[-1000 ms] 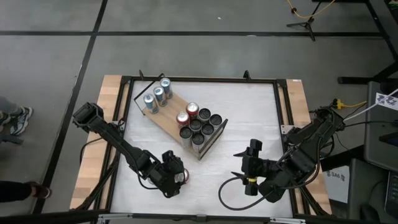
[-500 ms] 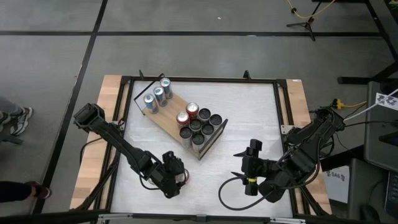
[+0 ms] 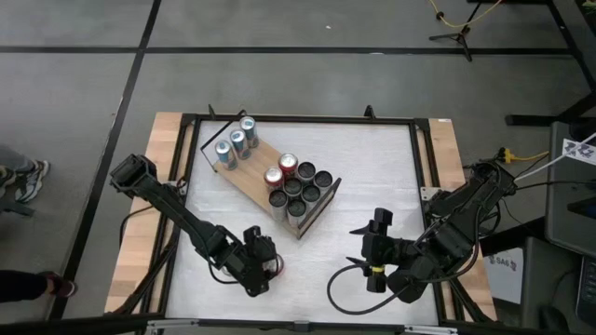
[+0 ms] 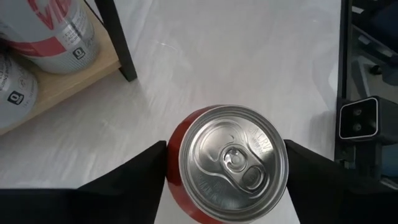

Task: Place canned beverage on shelf
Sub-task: Put the red soda can on the shelf aligned with the other red soda cans

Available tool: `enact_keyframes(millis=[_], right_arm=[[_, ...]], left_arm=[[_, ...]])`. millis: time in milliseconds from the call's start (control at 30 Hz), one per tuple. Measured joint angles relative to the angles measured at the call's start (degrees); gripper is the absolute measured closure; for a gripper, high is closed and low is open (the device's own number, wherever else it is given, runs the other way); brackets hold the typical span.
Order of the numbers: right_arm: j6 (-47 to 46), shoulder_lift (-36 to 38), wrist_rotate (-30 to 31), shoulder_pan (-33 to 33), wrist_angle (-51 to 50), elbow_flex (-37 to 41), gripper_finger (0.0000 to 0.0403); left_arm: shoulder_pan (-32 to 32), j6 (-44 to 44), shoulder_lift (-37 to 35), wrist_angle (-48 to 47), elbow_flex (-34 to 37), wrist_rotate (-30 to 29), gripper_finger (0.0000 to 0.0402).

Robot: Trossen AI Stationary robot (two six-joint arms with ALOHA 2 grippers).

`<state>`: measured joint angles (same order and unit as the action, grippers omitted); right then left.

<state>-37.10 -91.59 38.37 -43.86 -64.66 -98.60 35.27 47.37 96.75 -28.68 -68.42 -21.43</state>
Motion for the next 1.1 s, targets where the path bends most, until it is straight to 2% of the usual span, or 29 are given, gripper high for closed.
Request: enact_keyframes(millis=[367,500,800,1100], right_arm=[[-0.02,0.00,0.01,-0.01,0.02,-0.01,0.0123],[-0.02,0.00,0.00,0.00,0.02,-0.01,0.0123],[-0.02,0.00,0.00,-0.01,0.04,0.01,0.0123],[-0.03,0.00,0.00,0.00,0.04,0.01,0.0123]], left_arm=[[-0.07,-11.65,0.00,0.42,0.00,0.89,0.0130],[-1.09,-16.52,-0.02,2.08,-0.04,4.30,0.0129],[-4.48,-22.46,0.09,6.15,0.02,16.17,0.0129],[-5.79,-33.57,0.09,7.75,0.02,19.67,0.0128]])
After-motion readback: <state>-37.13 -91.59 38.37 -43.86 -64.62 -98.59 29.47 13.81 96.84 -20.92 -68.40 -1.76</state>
